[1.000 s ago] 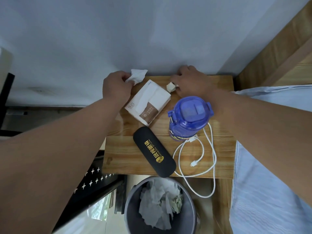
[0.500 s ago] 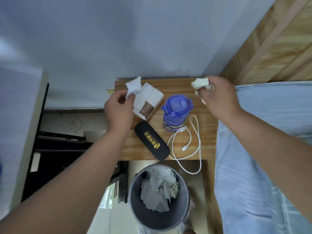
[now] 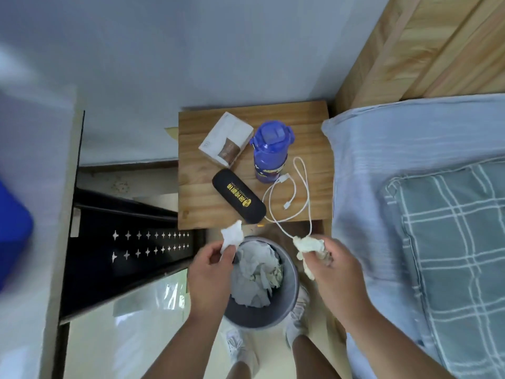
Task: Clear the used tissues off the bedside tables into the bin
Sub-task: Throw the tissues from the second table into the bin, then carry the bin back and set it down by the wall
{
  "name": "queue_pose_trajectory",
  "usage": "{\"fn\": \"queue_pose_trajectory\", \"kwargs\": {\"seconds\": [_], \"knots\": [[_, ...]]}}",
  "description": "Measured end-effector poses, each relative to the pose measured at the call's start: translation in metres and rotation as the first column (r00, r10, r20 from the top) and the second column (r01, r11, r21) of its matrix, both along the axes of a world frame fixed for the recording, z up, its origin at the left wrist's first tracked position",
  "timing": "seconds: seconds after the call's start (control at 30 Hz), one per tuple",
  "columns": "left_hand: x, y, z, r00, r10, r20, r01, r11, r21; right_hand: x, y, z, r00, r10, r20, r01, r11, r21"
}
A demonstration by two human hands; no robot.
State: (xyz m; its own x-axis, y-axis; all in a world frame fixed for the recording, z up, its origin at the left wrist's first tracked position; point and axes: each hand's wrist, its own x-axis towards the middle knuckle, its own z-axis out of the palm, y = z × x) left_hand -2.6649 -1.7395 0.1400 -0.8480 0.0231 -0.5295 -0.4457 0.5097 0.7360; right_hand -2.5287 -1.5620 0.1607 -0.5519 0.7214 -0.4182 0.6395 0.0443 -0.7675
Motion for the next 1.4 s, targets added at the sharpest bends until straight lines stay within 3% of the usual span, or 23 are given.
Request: {"fn": "queue_pose_trajectory", "kwargs": {"seconds": [0.1, 0.23, 0.33, 0.43, 0.5, 0.6, 0.77, 0.87, 0.97, 1.03, 1.2, 1.4], "knots": [[0.023, -0.02, -0.03, 0.995, -0.061, 0.076, 0.065, 0.997, -0.048, 0.014, -0.03, -0.03, 0.988, 0.069, 0.139, -0.058, 0.995, -0.079], [0.038, -0.04, -0.075, 0.971, -0.144, 0.191, 0.171, 0.976, -0.136, 0.015, -0.048, -0.073, 0.969, 0.135, 0.209, -0.105, 0.983, -0.149], [0.046, -0.054, -0.104, 0.935, -0.171, 0.312, 0.221, 0.966, -0.132, 0.019, -0.053, -0.107, 0.896, 0.268, 0.353, -0.186, 0.951, -0.248], [0.053, -0.068, -0.13, 0.897, -0.154, 0.414, 0.201, 0.977, -0.074, 0.031, -0.06, -0.133, 0.888, 0.299, 0.349, -0.163, 0.916, -0.367], [0.058, -0.077, -0.142, 0.895, -0.149, 0.419, 0.202, 0.976, -0.083, 0.042, -0.066, -0.148, 0.898, 0.272, 0.345, -0.134, 0.917, -0.376], [0.06, -0.096, -0.156, 0.94, -0.181, 0.289, 0.245, 0.948, -0.205, 0.062, -0.076, -0.17, 0.93, 0.15, 0.335, -0.029, 0.94, -0.34], [0.047, -0.124, -0.18, 0.978, -0.144, 0.151, 0.187, 0.927, -0.324, 0.089, -0.088, -0.213, 0.938, -0.057, 0.341, 0.095, 0.991, -0.096], [0.038, -0.131, -0.207, 0.944, -0.2, 0.263, 0.261, 0.939, -0.224, 0.093, -0.086, -0.246, 0.923, -0.096, 0.372, 0.118, 0.992, -0.037], [0.034, -0.132, -0.237, 0.877, -0.168, 0.451, 0.243, 0.963, -0.113, 0.09, -0.083, -0.273, 0.921, -0.05, 0.387, 0.176, 0.939, -0.296], [0.03, -0.127, -0.247, 0.836, -0.125, 0.535, 0.185, 0.981, -0.06, 0.087, -0.081, -0.281, 0.934, -0.054, 0.354, 0.188, 0.916, -0.355], [0.024, -0.124, -0.201, 0.825, -0.113, 0.553, 0.126, 0.992, 0.016, 0.086, -0.081, -0.235, 0.951, -0.109, 0.29, 0.209, 0.916, -0.341], [0.06, -0.137, -0.054, 0.858, -0.087, 0.507, 0.07, 0.996, 0.052, 0.11, -0.074, -0.083, 0.967, -0.04, 0.252, 0.103, 0.965, -0.243]]}}
